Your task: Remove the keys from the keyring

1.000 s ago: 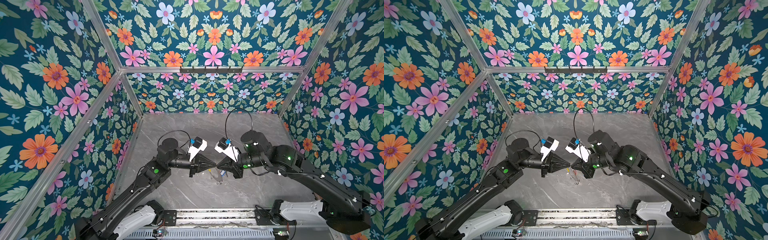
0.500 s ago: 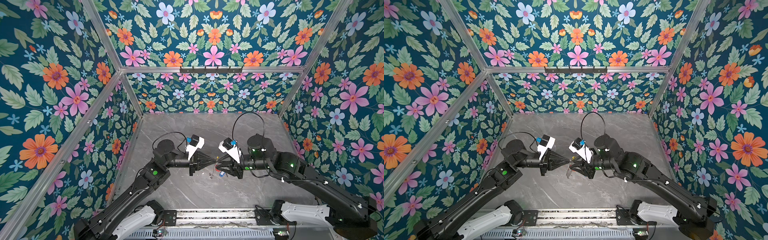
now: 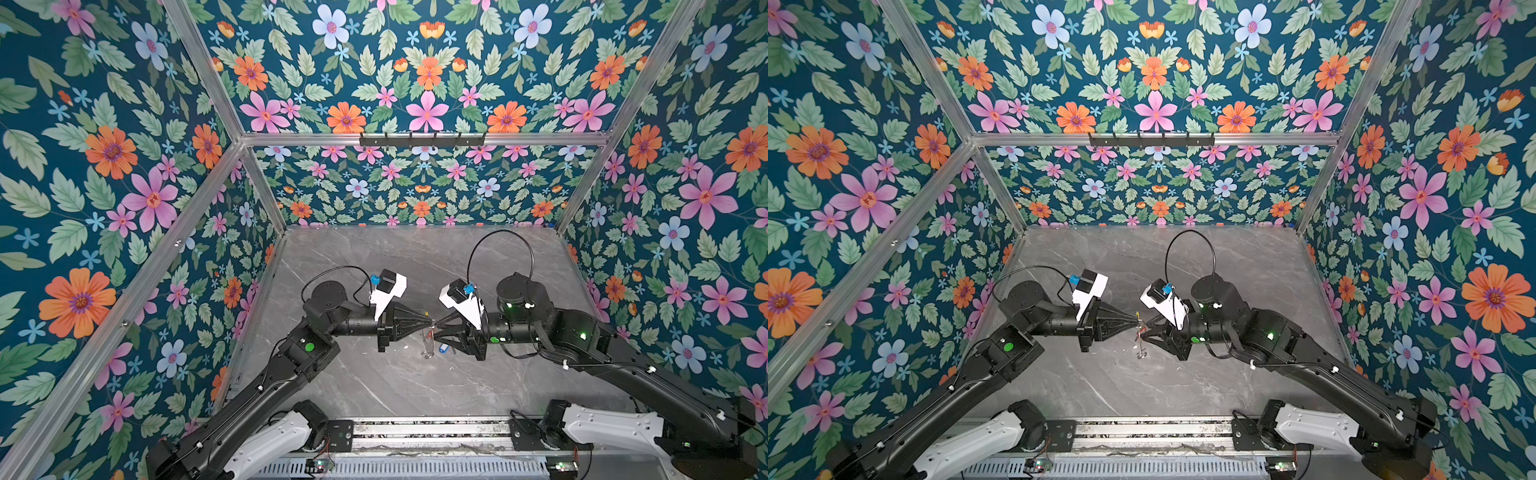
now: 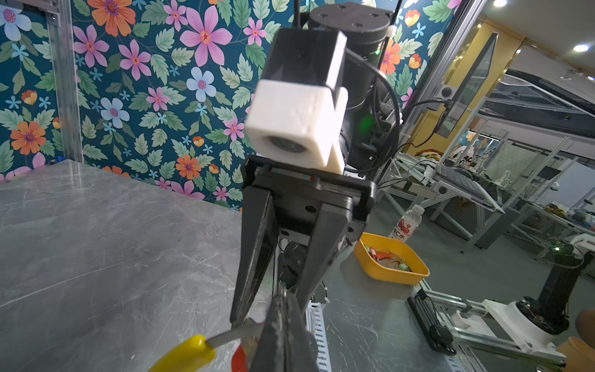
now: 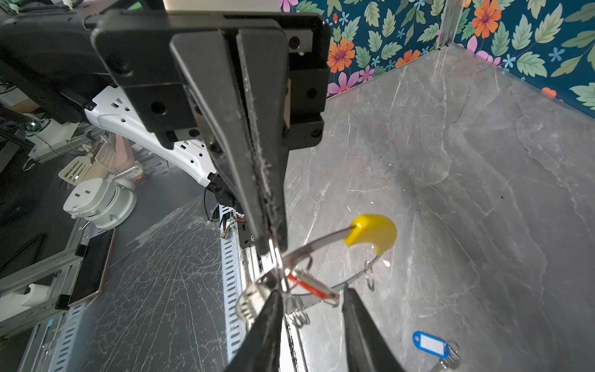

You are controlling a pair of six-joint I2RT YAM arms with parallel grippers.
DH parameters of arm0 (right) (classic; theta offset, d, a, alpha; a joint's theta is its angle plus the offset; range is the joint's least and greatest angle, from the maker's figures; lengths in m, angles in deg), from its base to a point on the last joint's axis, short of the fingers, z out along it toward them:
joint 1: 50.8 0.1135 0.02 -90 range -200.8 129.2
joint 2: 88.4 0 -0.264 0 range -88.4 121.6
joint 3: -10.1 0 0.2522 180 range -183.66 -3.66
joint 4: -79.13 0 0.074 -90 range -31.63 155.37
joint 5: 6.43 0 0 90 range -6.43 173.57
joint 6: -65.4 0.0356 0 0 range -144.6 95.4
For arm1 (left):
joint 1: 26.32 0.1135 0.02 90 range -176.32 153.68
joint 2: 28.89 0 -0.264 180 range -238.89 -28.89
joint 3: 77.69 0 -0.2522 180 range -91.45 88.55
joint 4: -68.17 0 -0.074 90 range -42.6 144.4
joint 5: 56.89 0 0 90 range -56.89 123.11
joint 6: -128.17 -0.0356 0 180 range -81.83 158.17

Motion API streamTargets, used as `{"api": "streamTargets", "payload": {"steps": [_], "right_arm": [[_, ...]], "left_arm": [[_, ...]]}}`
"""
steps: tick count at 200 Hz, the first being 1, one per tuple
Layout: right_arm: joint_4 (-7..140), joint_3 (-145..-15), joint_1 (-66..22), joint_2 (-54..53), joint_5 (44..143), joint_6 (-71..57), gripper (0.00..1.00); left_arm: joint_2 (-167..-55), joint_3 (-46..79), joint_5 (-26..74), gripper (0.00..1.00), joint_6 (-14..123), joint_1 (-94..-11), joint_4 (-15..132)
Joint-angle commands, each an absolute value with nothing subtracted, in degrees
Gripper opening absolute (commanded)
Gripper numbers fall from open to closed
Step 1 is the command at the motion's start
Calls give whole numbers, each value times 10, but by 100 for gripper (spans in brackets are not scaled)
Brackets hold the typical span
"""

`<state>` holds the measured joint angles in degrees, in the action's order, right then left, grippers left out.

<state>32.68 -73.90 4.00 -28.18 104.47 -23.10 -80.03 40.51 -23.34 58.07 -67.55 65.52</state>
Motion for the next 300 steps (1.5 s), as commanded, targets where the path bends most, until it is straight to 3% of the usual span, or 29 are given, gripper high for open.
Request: {"api": "streamTargets", "payload": {"steps": [1,83,137,203,216,259,300], "right_arm": [[359,-739,40,-285,1051,-226,28],[384,-741,40,-287,1054,-230,29],[393,-736,40,-282,1059,-230,19],[396,-721,40,-286,1072,-234,35],[399,-719,40,-285,1078,-234,31],[412,-719,40,-284,1092,-232,0],[460,-706,40,-280,1112,-221,0]], "left_arm": [[-799,406,-239,0,587,-675,686],[-798,408,-238,0,594,-675,695],[-790,423,-229,0,617,-675,733],[-786,430,-240,0,640,-675,767],[-786,431,-239,0,642,-675,770],[-780,445,-223,0,655,-675,799],[-767,484,-189,0,688,-675,881]]}}
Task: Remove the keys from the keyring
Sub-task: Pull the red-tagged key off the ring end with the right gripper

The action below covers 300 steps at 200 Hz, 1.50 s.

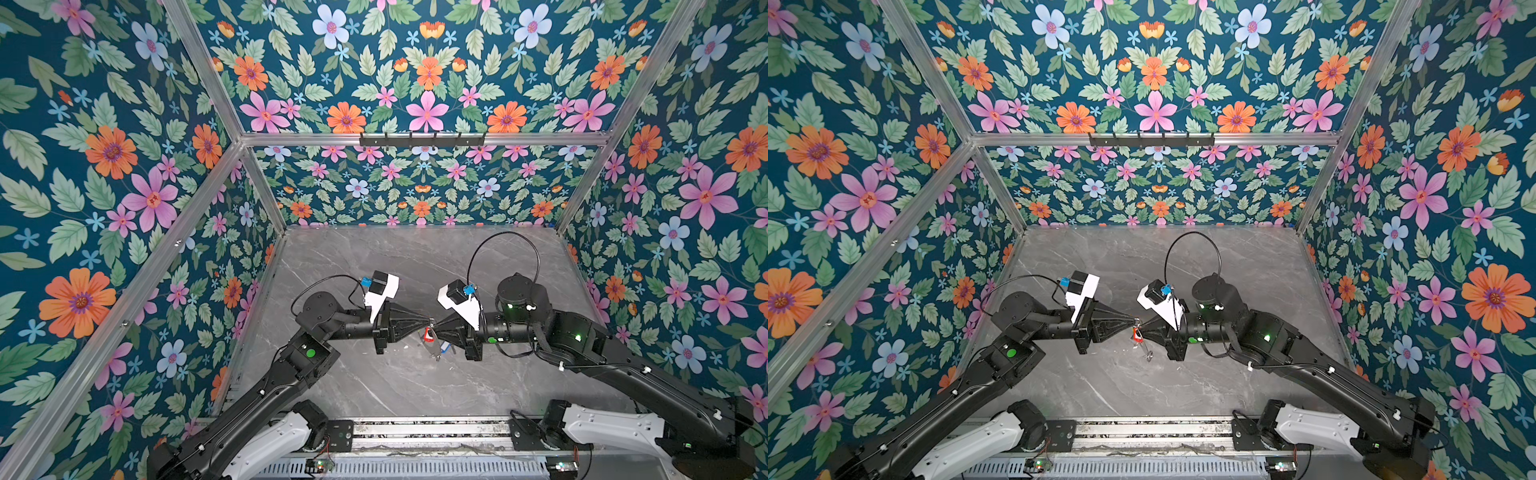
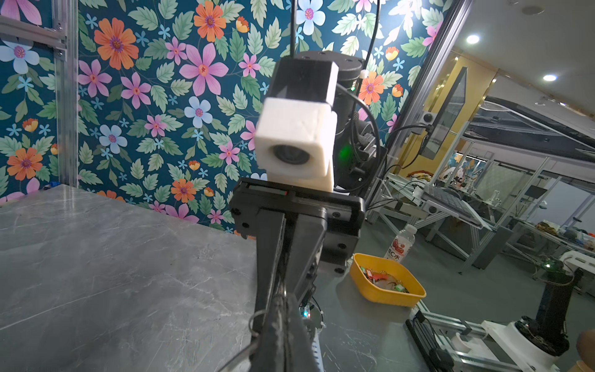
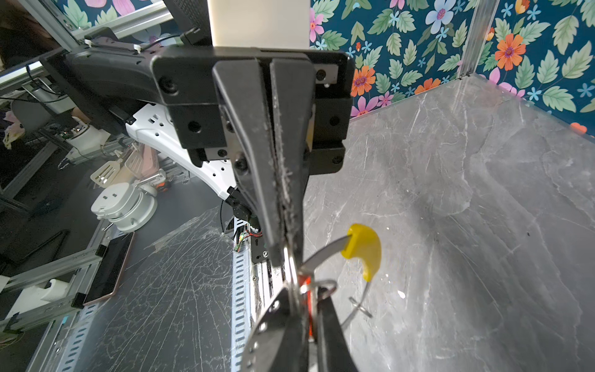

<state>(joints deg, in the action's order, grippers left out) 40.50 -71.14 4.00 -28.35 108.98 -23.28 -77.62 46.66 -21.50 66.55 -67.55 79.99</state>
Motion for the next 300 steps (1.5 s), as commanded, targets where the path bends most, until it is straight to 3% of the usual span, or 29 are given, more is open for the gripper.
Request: {"api": "streamTargets", "payload": {"steps": [1,65,165,199,247,300], "right_arm": [[463,-705,40,-280,1112,-221,0],[604,-663,40,-266,1144,-181,0],[666,-637,40,-261,1207,-154,0],[608,-646,40,-268,1170,-171,0],[531,-635,36,-309,1087,-186,0],[512,-592,-53,-370,1050,-152,0]], "left_arm": [[-766,486,-187,0,688,-675,884],[-761,587,-129,0,770,-675,1111],[-795,638,-111,0,808,-675,1260],[-784,635,-113,0,801,-675,1239],[-732,616,-85,0,736,-675,1084],[-693,596,-41,0,675,-675,944]]}}
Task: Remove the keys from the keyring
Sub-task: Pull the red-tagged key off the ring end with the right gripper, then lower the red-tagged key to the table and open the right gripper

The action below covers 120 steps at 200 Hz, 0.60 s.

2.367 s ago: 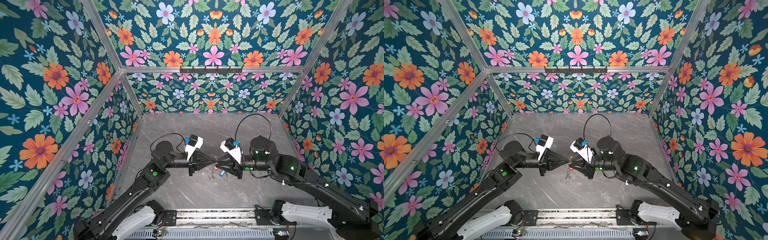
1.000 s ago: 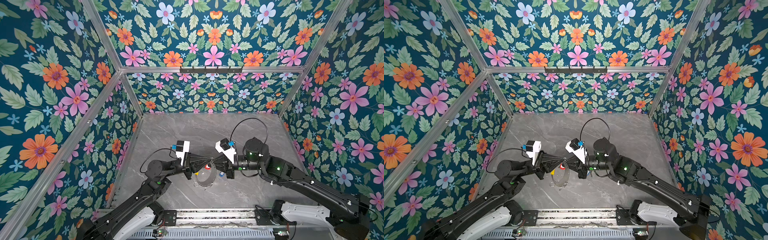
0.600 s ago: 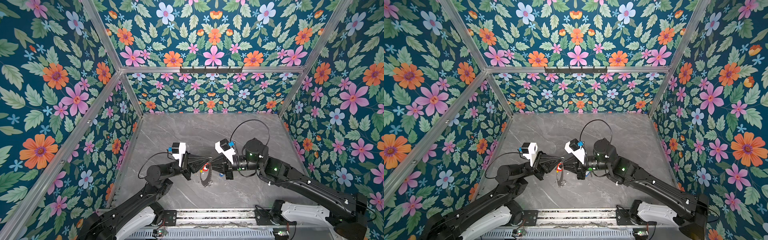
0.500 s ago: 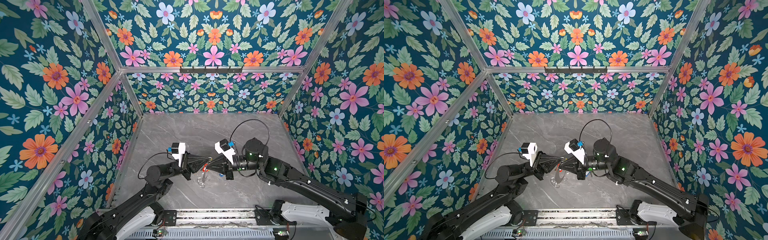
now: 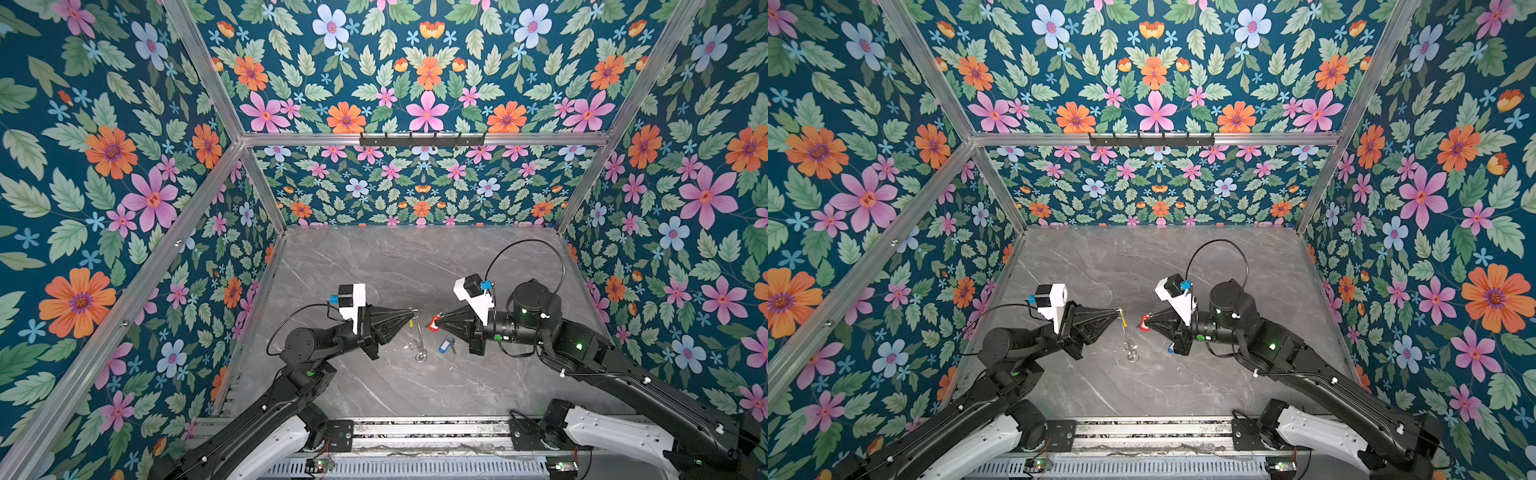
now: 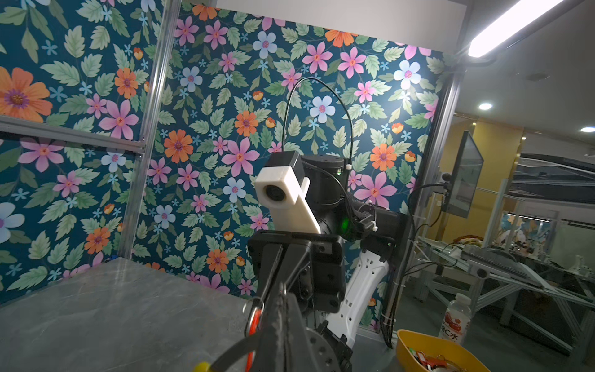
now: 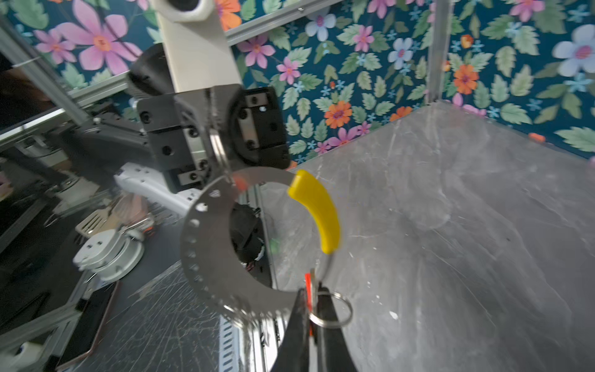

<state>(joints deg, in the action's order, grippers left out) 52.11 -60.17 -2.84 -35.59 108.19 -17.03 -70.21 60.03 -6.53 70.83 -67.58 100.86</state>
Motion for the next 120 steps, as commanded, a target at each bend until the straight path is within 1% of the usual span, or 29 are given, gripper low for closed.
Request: {"api": "streamTargets", "payload": {"steps": [1,18,29,52,77,95,120], "right_arm": [[510,-590,-56,-372,1047,-151,0],[513,-574,-94,-371,1049,-134,0],[522,-557,-133,-363,1062,-112,0],[553,-508,-198,-316,1091,-69,0],[606,-463,-201,-206,1094,-39,0],[655,-440,-201,-133,1075,-18,0],[692,-444,-205,-56,1047,-12,0]], "left_arm": [[-693,596,-40,0,675,-675,943],[-690,598,-31,0,670,-675,930],[-691,602,-23,0,671,-675,929],[-696,612,-12,0,671,-675,936],[-711,620,-15,0,679,-675,962],[-720,618,-17,0,680,-675,965],[-724,624,-14,0,684,-675,975]]}}
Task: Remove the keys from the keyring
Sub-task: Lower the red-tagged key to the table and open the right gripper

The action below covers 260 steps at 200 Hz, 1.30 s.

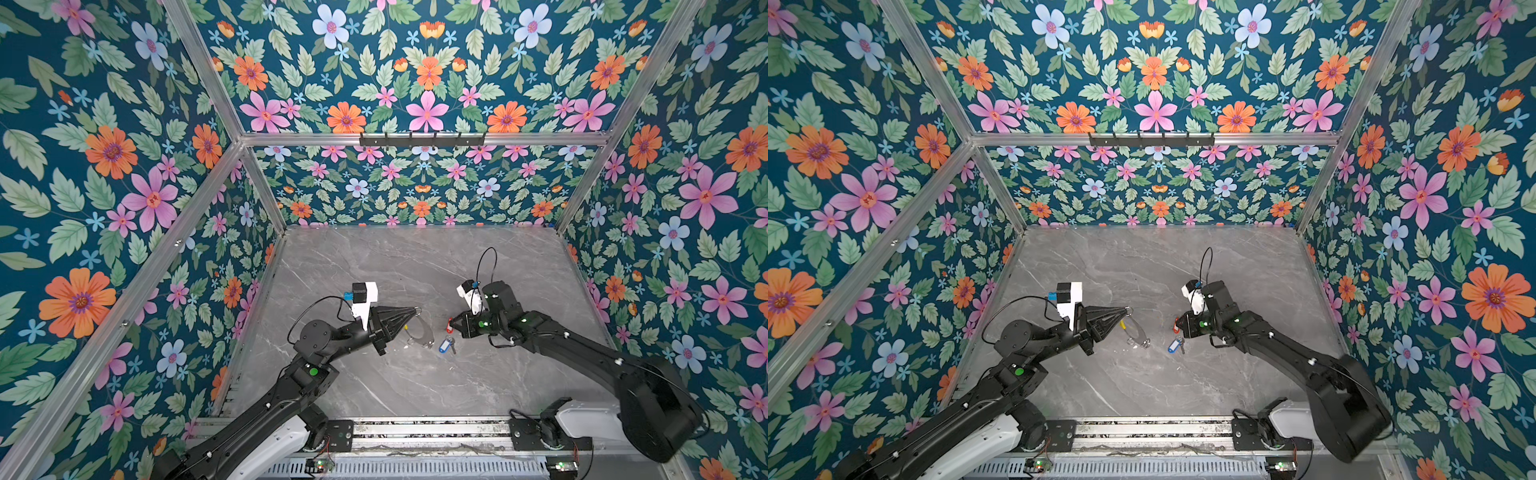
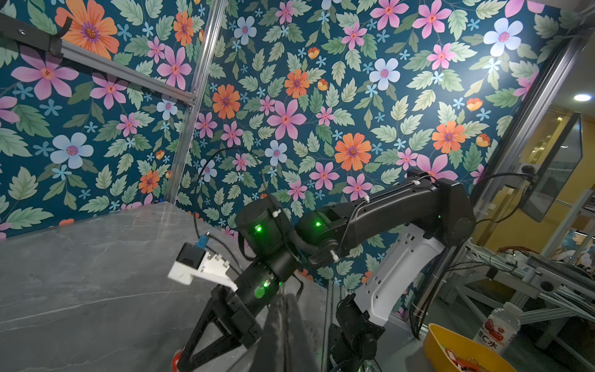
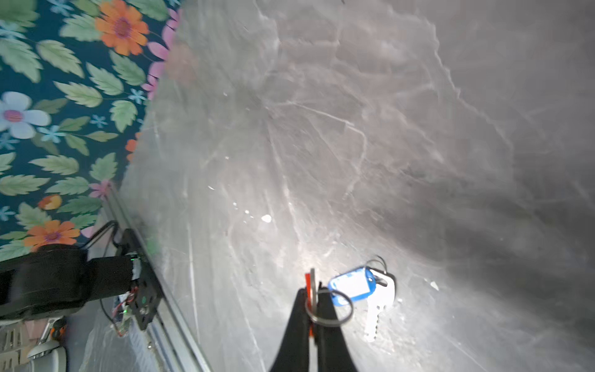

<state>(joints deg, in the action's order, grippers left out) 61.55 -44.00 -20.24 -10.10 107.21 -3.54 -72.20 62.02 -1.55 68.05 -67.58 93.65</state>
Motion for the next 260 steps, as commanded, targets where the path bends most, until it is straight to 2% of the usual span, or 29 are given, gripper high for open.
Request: {"api": "streamTargets", "payload": {"steps": [1,41,113,130,156,170,190,226,260], "right_arm": [[694,-444,-205,-53,1047,-12,0],[725,-457,-252,20,1017,20,0],[691,-449,-285,55,946,75,0],[689,-445,-286,47,946,78,11],[683,-438,-286,15,944,77,37],[677,-435,-286,-11,944,76,44],[664,-434,-286,-58,948,73,50],[643,-435,-280,-183,985,59,53],[594,-480,-206,-325,981,-7,54]], "left_arm": [[-724,624,-13,0,685,-675,976],[-735,643,-11,0,699,-675,1005],[-755,658,1,0,714,-675,1028],[-754,659,2,0,715,-675,1026],[-752,660,7,0,715,-675,1022],[-751,659,8,0,715,-675,1020],[-750,659,9,0,715,-675,1017],[-747,653,14,0,709,-675,1004],[-744,644,23,0,697,-675,981]]}}
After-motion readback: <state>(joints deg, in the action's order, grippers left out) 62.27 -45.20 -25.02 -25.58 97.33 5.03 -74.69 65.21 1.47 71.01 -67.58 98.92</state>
